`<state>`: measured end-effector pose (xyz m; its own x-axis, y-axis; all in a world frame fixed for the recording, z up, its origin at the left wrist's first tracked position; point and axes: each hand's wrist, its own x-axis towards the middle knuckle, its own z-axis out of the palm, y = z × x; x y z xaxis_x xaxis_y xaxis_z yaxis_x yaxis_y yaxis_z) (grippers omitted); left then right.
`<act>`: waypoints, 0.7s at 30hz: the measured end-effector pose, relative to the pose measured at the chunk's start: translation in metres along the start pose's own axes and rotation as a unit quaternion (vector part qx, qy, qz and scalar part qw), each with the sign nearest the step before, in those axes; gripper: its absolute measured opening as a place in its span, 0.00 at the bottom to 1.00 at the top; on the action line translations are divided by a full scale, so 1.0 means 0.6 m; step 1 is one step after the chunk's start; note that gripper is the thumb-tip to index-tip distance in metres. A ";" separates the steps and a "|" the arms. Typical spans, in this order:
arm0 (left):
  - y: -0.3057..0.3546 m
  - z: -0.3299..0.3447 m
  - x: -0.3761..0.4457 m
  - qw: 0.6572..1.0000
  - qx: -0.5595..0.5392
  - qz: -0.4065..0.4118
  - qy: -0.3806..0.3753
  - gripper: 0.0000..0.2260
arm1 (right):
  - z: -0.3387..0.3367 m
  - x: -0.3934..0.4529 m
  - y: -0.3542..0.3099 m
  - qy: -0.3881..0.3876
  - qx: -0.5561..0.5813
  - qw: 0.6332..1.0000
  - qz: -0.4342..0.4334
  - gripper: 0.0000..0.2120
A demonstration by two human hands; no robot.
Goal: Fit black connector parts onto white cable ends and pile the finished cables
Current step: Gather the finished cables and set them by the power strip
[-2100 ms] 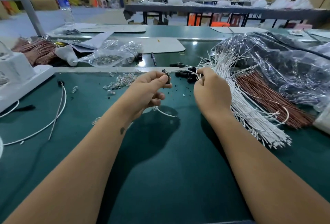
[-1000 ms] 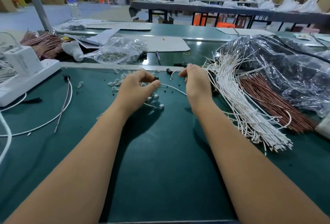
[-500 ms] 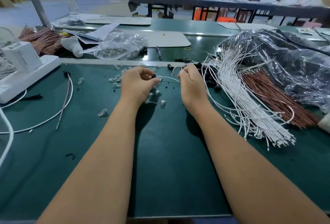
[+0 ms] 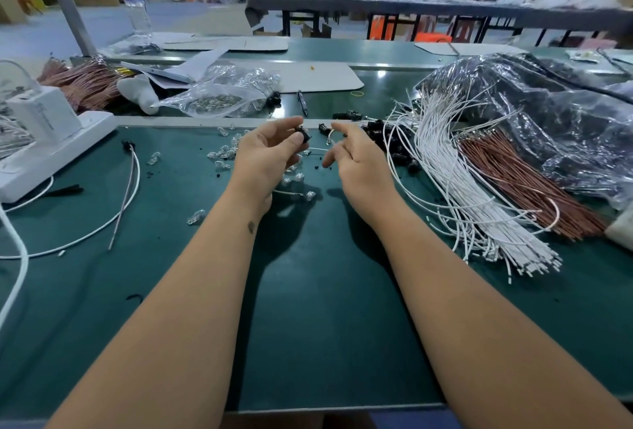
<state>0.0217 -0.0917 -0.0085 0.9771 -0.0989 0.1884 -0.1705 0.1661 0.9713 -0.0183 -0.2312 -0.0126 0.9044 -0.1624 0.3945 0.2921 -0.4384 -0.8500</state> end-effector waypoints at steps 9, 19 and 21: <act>0.006 0.008 -0.005 0.993 -0.107 -0.049 -0.029 0.06 | -0.002 -0.001 0.001 0.046 -0.019 0.999 -0.021 0.02; 0.010 0.006 -0.010 0.993 -0.101 -0.049 -0.044 0.08 | -0.001 -0.001 0.000 0.060 -0.030 0.998 -0.014 0.03; 0.010 0.008 -0.012 0.994 -0.087 -0.043 -0.058 0.09 | -0.001 -0.002 0.000 0.061 -0.032 0.998 -0.015 0.03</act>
<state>0.0129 -0.0948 -0.0034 0.9640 -0.2307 0.1320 -0.0533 0.3189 0.9463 -0.0196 -0.2317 -0.0131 0.8500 -0.2524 0.4623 0.2943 -0.5004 -0.8143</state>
